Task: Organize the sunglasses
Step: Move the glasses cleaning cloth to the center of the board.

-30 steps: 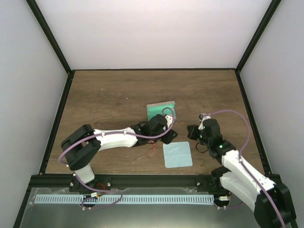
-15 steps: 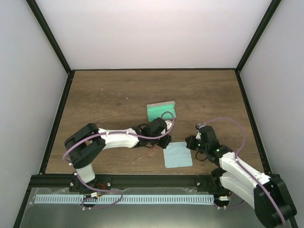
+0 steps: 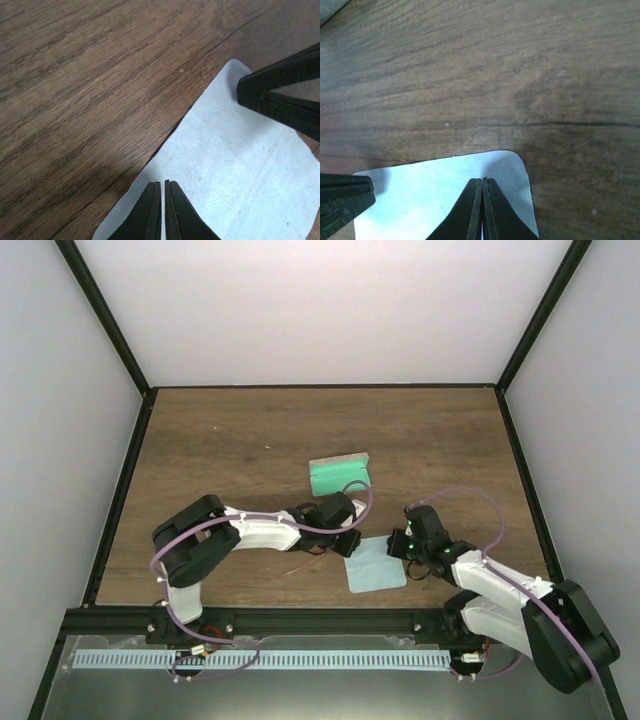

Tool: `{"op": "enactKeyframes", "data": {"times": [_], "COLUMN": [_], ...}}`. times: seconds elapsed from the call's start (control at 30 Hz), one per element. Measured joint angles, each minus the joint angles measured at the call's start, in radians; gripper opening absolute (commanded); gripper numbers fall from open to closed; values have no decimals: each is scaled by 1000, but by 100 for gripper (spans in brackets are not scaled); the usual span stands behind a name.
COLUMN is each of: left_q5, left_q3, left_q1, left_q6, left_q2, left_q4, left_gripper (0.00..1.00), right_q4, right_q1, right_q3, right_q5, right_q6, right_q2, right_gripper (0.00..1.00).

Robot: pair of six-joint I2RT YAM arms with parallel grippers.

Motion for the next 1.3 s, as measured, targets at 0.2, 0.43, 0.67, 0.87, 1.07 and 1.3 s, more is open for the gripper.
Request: {"op": "enactKeyframes", "data": {"times": [0.2, 0.43, 0.67, 0.87, 1.07, 1.3], "left_q5": [-4, -19, -53, -96, -148, -182], "left_q3": [25, 26, -16, -20, -48, -58], "left_q1": [0, 0, 0, 0, 0, 2], "left_q6": [-11, -16, -15, -18, -20, -22], "left_q2": [23, 19, -89, -134, -171, -208], "left_q4": [-12, -16, -39, -38, -46, -48], "left_gripper": [7, 15, 23, 26, 26, 26], "right_q4": [11, 4, -4, 27, -6, -27], "right_q1": [3, 5, 5, 5, 5, 5], "right_q3": [78, 190, 300, 347, 335, 278], "right_q5": [33, 69, 86, 85, 99, 115], "right_q6": [-9, -33, -57, -66, -71, -85], "right_q2": [123, 266, 395, 459, 373, 154], "right_gripper": [3, 3, 2, 2, 4, 9]}}
